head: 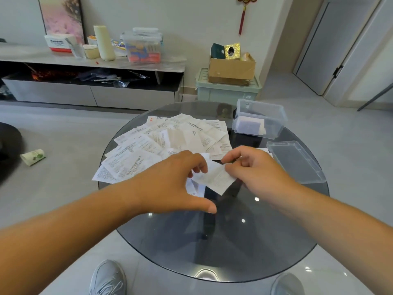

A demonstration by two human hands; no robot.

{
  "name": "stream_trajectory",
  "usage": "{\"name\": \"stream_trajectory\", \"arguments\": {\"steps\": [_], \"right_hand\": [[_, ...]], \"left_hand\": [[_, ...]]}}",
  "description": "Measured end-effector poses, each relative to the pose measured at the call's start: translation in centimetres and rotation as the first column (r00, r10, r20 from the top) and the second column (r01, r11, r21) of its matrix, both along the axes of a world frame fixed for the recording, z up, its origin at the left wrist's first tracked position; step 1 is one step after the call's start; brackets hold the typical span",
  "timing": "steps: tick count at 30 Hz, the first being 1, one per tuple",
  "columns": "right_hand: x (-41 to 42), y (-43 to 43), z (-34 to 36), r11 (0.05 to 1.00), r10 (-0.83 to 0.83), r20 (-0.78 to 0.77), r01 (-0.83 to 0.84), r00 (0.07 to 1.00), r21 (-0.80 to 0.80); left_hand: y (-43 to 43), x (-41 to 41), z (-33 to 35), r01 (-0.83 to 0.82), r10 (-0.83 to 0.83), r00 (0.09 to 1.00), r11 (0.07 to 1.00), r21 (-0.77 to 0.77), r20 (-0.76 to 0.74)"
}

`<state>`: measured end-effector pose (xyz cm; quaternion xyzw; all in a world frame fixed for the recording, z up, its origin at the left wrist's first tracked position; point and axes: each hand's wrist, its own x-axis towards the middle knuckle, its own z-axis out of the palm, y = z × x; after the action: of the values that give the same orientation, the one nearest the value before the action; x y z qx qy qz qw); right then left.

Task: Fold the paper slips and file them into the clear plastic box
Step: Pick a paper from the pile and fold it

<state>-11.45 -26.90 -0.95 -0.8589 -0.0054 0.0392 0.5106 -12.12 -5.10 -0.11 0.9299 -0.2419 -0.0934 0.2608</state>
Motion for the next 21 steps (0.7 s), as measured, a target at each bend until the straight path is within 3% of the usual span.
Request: {"name": "stream_trajectory", "arguments": {"steps": [4, 9, 15, 19, 21], "right_hand": [[-1.7, -2.8, -1.1, 0.991, -0.132, -0.03, 0.132, 0.991, 0.007], [-4.0, -6.0, -2.7, 0.984, -0.17, -0.077, 0.165, 0.982, -0.063], [-4.8, -6.9, -2.8, 0.973, -0.034, -0.159, -0.004, 0.987, -0.232], [-4.2, -7.1, -2.4, 0.932, 0.081, 0.023, -0.068, 0.996, -0.356], [-3.7, -7.3, -2.3, 0.936, 0.164, 0.07, -0.133, 0.984, -0.326]], "left_hand": [[-3.3, -0.5, -1.0, 0.061, -0.06, 0.996, 0.998, -0.012, 0.059], [-6.5, -0.2, -2.4, 0.161, -0.178, 0.978, 0.976, 0.145, 0.111], [-7.5, -0.3, -3.1, 0.2, -0.228, 0.969, 0.95, 0.238, 0.095], [-7.6, -0.3, -3.3, 0.219, -0.26, 0.957, 0.938, 0.269, 0.13], [-7.5, -0.3, -3.4, 0.219, -0.264, 0.953, 0.939, 0.267, 0.148]]}}
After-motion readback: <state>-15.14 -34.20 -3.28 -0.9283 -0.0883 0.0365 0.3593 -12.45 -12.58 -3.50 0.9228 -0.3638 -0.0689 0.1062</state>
